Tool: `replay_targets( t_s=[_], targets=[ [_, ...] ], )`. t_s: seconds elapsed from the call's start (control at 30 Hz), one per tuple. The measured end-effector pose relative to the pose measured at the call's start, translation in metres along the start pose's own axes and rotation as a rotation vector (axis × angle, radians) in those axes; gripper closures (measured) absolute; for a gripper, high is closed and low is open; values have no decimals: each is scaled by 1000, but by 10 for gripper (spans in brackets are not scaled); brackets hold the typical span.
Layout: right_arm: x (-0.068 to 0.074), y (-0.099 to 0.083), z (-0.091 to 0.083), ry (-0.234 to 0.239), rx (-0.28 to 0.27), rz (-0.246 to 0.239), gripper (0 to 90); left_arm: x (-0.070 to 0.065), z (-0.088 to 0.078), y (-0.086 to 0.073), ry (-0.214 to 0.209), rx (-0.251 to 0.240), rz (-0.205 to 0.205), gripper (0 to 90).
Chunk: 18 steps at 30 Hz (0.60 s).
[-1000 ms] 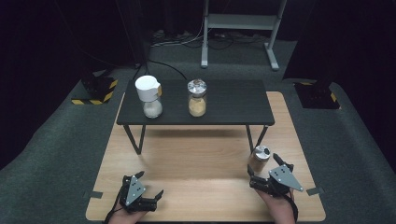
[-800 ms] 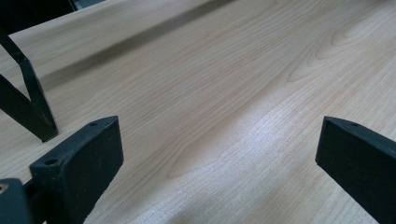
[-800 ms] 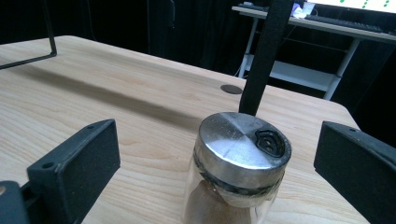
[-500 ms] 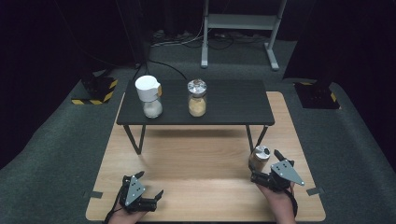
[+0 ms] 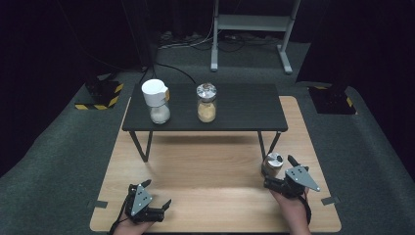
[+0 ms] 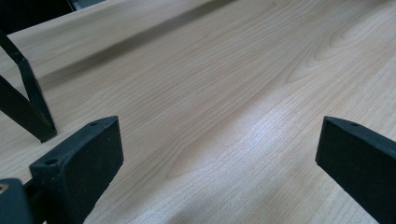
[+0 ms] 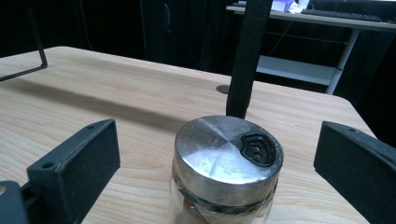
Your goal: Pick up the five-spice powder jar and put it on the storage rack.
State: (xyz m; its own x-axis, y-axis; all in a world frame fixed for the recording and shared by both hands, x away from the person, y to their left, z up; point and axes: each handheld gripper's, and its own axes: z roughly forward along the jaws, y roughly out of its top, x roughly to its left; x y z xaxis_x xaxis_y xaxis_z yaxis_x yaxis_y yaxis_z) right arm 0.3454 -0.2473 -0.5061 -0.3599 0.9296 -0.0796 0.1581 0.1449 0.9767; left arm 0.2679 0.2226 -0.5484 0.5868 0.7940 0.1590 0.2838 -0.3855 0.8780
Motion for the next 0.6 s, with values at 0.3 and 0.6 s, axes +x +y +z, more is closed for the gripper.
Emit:
replay_targets(
  t_s=[0.3,0.6],
  targets=[
    [-5,-5,4,-4,9,19,26,0,0,0,-1,0,3,11],
    [-8,-10,7,29,1,38,177,0,0,0,0,-2,1,11]
  ],
)
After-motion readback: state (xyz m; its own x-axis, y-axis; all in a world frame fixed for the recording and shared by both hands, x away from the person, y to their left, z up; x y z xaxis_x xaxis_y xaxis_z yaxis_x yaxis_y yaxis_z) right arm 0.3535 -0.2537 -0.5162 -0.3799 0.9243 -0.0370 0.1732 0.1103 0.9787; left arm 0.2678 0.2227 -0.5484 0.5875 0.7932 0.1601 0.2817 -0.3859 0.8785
